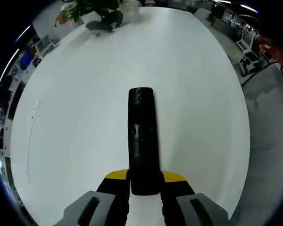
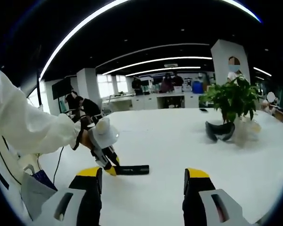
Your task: Press the specified remote control buttons in sequence, fully releasing each button before pressing the next.
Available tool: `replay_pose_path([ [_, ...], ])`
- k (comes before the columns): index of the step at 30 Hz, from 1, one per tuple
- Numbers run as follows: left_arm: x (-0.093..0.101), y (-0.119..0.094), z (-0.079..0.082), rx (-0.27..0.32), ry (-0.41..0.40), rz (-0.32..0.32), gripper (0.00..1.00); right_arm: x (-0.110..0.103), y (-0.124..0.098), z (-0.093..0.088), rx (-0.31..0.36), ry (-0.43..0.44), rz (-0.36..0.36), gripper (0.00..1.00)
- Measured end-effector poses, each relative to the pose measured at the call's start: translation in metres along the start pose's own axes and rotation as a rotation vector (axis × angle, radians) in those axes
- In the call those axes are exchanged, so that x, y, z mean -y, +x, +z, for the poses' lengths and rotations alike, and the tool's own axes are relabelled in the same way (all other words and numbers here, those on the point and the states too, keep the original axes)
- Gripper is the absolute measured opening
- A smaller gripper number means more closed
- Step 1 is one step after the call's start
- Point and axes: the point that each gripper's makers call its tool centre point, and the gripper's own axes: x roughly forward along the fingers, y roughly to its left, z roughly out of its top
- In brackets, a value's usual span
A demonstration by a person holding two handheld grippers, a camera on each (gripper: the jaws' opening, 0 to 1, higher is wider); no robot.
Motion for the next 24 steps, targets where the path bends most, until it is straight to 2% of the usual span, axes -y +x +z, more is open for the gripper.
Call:
replay_pose_path([
  [6, 0.01, -0.001, -0.001, 0.016, -0.001, -0.004, 0.24, -0.006, -0.002, 0.006, 0.012, -0.006, 0.012, 0.65],
  [12, 0.017, -0.001, -0.002, 0.034, -0.005, -0.004, 0.24, -0.01, -0.003, 0.01, 0.007, -0.026, 0.027, 0.57],
  [21, 0.033, -0.001, -0.002, 0.076, -0.021, -0.004, 0.24, -0.02, 0.002, 0.003, -0.054, -0.04, 0.084, 0.39],
  [24, 0.038, -0.001, -0.002, 0.091, -0.02, -0.004, 0.24, -0.02, 0.006, 0.003, -0.067, -0.055, 0.081, 0.35],
])
